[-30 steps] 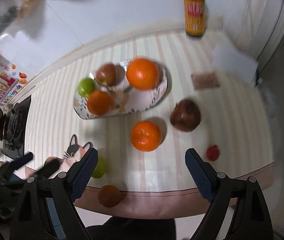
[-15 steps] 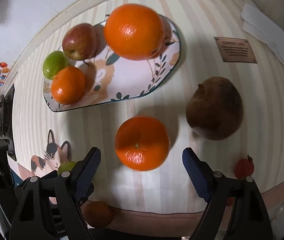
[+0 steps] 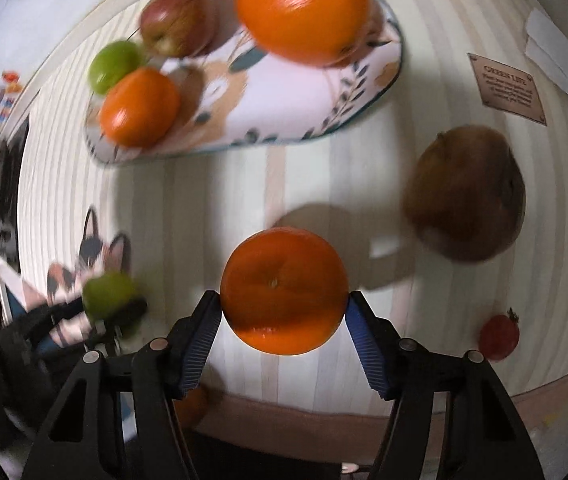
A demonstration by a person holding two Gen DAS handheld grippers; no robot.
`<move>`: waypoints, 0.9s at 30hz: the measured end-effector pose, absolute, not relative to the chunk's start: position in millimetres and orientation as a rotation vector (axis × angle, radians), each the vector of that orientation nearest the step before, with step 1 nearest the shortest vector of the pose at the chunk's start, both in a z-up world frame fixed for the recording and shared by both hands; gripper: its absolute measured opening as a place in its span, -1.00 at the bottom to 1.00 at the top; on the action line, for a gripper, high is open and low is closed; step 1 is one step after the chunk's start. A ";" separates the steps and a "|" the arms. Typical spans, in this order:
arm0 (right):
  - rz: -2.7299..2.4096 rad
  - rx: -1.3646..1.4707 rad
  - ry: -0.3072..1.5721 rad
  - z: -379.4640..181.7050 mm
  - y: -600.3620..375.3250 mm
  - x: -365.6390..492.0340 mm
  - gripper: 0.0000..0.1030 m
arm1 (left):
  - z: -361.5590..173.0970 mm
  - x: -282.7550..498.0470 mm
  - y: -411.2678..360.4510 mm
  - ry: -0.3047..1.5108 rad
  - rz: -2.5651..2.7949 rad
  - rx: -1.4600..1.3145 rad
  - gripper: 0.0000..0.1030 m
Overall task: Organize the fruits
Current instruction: 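Grasp the second green apple with the left tool while the right tool grasps a tangerine, then place the green apple on the plate with the left tool while the right tool places the tangerine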
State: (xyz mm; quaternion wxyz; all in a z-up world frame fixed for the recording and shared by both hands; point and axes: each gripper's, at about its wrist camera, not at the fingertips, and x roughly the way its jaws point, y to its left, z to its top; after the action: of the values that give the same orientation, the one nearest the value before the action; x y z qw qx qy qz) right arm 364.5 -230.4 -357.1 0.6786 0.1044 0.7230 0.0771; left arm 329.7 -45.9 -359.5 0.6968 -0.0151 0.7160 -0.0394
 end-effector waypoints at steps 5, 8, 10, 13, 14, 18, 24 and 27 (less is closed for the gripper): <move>0.183 0.236 1.625 -356.2 -227.0 355.1 0.30 | -363.5 335.3 -29.2 1.600 -0.056 -0.049 0.03; 0.171 0.250 1.626 -356.1 -228.0 355.7 0.30 | -362.9 337.9 -26.0 1.596 -0.054 -0.059 0.03; 0.173 0.238 1.624 -355.4 -226.4 355.9 0.30 | -361.6 339.8 -22.8 1.590 -0.048 -0.062 0.03; 0.182 0.204 1.623 -354.9 -222.1 354.2 0.30 | -354.2 348.9 -21.3 1.579 -0.060 -0.078 0.03; 0.186 0.191 1.617 -353.9 -220.6 354.0 0.30 | -349.8 353.3 -19.9 1.572 -0.062 -0.081 0.03; 0.183 0.165 1.589 -350.4 -214.3 353.1 0.28 | -324.8 365.1 -17.4 1.531 -0.079 -0.102 0.03; 0.193 0.247 1.535 -333.3 -216.6 356.5 0.27 | -281.6 393.2 -13.7 1.462 -0.123 -0.158 0.03; 0.200 0.285 1.490 -318.1 -218.8 367.0 0.28 | -266.8 416.8 -13.4 1.432 -0.130 -0.188 0.03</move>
State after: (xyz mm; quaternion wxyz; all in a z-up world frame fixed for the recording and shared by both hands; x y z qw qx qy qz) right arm 367.0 -218.8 -318.1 0.7212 0.1290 0.6745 0.0907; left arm 416.8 -13.4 -266.8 0.7483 -0.0861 0.6550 -0.0595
